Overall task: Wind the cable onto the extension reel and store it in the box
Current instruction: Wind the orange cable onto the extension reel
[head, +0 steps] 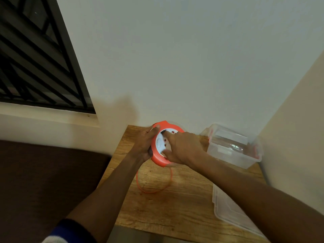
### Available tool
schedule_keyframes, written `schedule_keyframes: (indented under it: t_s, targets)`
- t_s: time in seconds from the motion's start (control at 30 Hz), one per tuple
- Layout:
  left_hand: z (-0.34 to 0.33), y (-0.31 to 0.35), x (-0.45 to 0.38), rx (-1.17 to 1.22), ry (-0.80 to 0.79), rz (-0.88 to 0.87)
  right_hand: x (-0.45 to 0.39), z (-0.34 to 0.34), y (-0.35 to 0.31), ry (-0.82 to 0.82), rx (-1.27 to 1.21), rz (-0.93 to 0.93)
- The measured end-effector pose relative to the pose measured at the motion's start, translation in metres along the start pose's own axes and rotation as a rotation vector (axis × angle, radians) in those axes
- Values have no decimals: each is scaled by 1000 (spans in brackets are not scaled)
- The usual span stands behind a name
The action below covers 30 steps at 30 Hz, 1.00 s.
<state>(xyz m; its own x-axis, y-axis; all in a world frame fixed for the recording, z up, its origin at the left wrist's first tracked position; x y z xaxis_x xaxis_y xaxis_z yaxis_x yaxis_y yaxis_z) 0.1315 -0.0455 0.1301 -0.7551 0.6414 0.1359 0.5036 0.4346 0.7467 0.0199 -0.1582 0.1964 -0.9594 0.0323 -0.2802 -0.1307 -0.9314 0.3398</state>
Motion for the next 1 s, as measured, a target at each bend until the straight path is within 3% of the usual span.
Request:
schedule_keyframes:
  t_s: [0.13,0.2,0.3,0.4,0.5,0.6,0.77,1.0]
  targets:
    - [-9,-4,0,53,78,-66,-7,-3,-4,-162,-368,-433]
    - [-8,-9,2,42,110,-56,-3,-5,-6,-203,-449,-533]
    - [-5,-13,6,83,109,-9,4,-3,-6,-111,-233,-402]
    - [-6,-9,7,45,79,18,3,5,2,-23,-80,-146]
    - [-2,-6,6,18,56,48,2,9,13,-97,-55,139]
    - [0,-4,5,-10,60,59,5,7,20,-135,98,298]
    - [-3,-2,5,-37,44,71,4,10,12,-112,318,321]
    - [-2,-7,5,-30,73,1,-4,11,0,-139,257,281]
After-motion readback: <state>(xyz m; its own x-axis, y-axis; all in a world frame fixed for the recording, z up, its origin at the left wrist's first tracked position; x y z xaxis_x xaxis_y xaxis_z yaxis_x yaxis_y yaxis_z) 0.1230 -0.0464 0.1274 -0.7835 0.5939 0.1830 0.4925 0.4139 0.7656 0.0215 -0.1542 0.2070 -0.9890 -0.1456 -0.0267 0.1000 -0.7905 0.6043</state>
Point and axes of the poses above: each hand's wrist, its own x-axis away from the middle knuckle, its own z-axis out of the back of the hand, y = z × x, the point moved 1 cm from there along -x, towards the middle knuckle, and after that the axes turned 13 degrees about x, right-handed, at the moved point
